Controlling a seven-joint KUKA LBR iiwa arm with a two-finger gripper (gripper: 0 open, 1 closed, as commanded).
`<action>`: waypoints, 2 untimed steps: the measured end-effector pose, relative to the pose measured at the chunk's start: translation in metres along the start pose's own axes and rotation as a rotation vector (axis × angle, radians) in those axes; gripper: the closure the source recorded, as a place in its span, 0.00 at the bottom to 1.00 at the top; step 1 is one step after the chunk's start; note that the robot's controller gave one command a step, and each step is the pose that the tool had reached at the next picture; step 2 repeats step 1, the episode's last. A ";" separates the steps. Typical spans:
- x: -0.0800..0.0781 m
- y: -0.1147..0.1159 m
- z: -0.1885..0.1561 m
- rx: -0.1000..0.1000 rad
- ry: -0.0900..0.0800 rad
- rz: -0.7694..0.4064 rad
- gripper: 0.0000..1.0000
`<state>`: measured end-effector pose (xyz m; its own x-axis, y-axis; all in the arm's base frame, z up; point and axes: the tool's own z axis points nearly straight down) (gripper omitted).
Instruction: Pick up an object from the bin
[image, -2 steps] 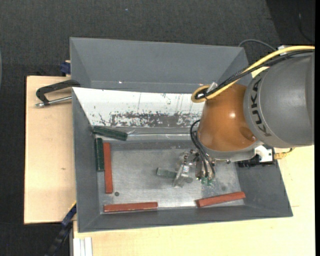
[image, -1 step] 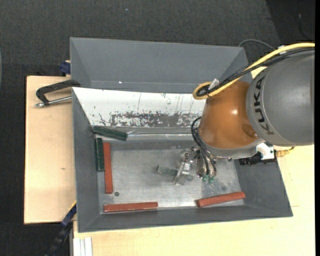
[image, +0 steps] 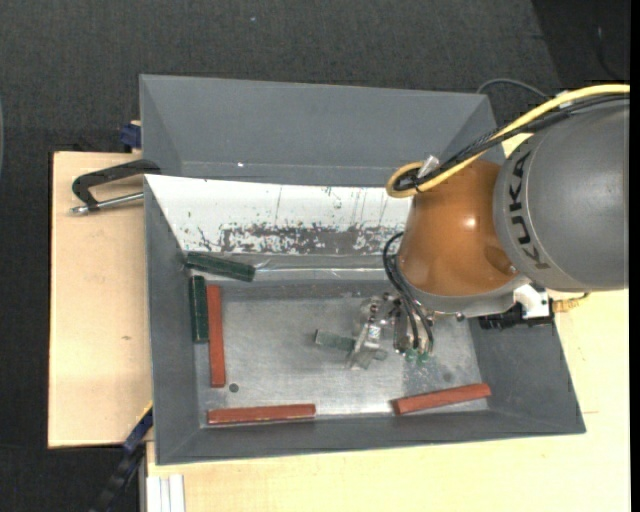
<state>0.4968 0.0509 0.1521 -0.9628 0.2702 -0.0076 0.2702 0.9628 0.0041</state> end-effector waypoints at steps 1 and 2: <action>0.001 0.000 -0.004 0.003 0.007 0.000 1.00; 0.001 0.000 -0.004 0.003 0.007 0.000 1.00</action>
Offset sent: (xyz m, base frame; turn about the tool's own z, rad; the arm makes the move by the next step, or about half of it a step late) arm 0.0000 0.0001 0.0046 0.0000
